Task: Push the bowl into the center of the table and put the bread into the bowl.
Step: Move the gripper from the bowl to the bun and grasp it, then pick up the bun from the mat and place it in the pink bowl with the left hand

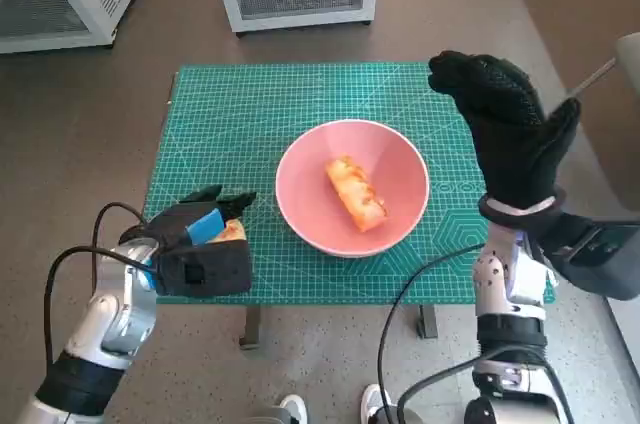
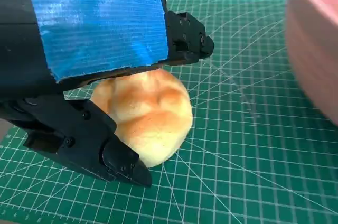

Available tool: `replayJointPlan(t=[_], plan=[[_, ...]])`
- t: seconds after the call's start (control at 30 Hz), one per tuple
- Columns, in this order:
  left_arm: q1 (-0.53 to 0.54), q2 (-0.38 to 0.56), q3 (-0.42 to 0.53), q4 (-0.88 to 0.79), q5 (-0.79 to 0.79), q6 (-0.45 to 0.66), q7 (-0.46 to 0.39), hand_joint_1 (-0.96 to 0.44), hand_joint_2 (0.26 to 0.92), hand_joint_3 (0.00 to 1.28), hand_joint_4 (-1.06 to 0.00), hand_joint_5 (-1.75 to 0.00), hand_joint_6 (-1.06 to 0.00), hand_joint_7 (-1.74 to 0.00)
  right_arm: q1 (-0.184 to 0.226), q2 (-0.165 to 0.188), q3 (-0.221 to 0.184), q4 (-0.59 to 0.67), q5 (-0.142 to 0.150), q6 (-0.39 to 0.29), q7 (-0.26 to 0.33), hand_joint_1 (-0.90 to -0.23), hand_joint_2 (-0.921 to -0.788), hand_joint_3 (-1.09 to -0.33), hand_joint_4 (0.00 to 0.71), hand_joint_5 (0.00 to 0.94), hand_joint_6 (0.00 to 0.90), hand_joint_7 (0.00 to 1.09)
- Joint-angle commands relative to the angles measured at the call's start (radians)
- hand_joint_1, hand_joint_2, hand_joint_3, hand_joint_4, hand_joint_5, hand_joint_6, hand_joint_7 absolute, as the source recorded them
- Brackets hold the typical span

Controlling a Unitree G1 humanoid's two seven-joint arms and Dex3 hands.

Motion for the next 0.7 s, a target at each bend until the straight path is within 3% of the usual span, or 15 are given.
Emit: replayJointPlan(t=[0.03,0.2,0.3,0.4,0.5,0.63,0.7], plan=[[-0.020,-0.016,-0.018,0.041,0.026,0.017,0.019,0.08,0.772,0.03,-0.11,-0.02,-0.23,-0.02,0.021,-0.002,-0.005,-0.001,0.004,0.011,0.004,-0.586,-0.921,-0.579,0.287,0.000,0.005,0.59],[-0.033,-0.029,-0.032,0.080,0.047,0.025,0.044,0.13,0.805,0.05,-0.23,-0.02,-0.36,-0.04,0.020,-0.001,-0.007,0.003,0.000,0.005,0.003,-0.586,-0.921,-0.579,0.288,0.001,0.006,0.59],[-0.037,-0.030,-0.036,0.090,0.052,0.025,0.055,0.14,0.831,0.06,-0.37,-0.04,-0.53,-0.08,0.019,0.000,-0.007,0.004,-0.001,0.004,0.003,-0.587,-0.921,-0.579,0.288,0.001,0.006,0.59],[-0.033,-0.021,-0.030,0.072,0.052,0.019,0.060,0.14,0.857,0.07,-0.59,-0.09,-0.71,-0.15,0.018,0.000,-0.008,0.005,-0.002,0.003,0.002,-0.587,-0.921,-0.579,0.288,0.001,0.007,0.59],[-0.026,-0.009,-0.018,0.047,0.046,0.003,0.064,0.05,0.900,0.09,-0.63,-0.80,-0.62,-0.90,0.018,0.001,-0.009,0.006,-0.003,0.002,0.003,-0.588,-0.921,-0.577,0.289,0.001,0.008,0.59],[-0.006,0.017,0.017,-0.013,0.026,-0.027,0.074,0.01,0.913,0.08,-0.68,-1.05,-0.60,-1.14,0.016,0.001,-0.010,0.010,-0.003,0.001,0.004,-0.588,-0.921,-0.576,0.290,0.002,0.010,0.59],[0.001,0.027,0.038,-0.045,0.015,-0.034,0.071,0.01,0.915,0.08,-0.69,-1.10,-0.61,-1.17,0.015,0.001,-0.011,0.012,-0.003,-0.001,0.005,-0.588,-0.921,-0.575,0.290,0.002,0.011,0.59]])
